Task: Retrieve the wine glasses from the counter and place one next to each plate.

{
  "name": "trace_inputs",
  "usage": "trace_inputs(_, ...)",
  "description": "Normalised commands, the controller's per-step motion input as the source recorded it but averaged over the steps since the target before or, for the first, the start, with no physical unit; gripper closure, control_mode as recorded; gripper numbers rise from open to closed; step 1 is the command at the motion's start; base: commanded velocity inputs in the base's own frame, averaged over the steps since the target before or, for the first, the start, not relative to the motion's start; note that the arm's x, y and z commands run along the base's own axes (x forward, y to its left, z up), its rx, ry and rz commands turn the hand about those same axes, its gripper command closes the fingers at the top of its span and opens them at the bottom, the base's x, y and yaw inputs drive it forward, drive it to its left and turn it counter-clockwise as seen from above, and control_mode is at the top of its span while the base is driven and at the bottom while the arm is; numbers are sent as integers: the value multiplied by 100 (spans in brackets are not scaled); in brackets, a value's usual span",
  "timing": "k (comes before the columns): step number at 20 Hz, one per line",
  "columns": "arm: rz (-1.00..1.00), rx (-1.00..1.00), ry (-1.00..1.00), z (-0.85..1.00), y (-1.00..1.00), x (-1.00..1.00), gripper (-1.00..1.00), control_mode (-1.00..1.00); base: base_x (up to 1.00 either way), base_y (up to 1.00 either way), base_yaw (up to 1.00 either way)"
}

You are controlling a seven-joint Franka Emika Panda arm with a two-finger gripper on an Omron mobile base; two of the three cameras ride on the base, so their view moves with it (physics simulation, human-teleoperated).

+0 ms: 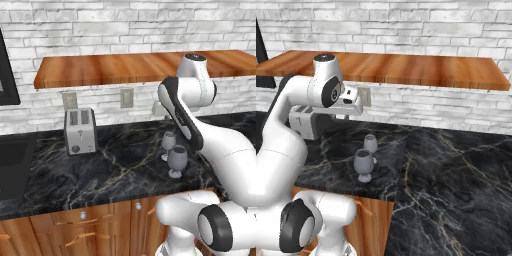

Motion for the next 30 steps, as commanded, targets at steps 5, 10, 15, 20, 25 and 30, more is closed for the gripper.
trace_inputs(5, 0, 0, -20, 1, 0, -43, -100, -100, 0, 0, 0)
trace_inputs(10, -9, 18, -44, 2, -7, -89, -100, -100, 0, 0, 0)
trace_inputs(15, -25, 33, -32, 1, -16, -69, -100, -100, 0, 0, 0)
trace_inputs(20, -23, 23, -9, 5, -27, -22, -100, -100, 0, 0, 0)
trace_inputs(25, -5, 8, 3, 3, -66, 0, -100, -100, 0, 0, 0)
trace_inputs(30, 0, 13, 21, 0, -86, 7, -100, -100, 0, 0, 0)
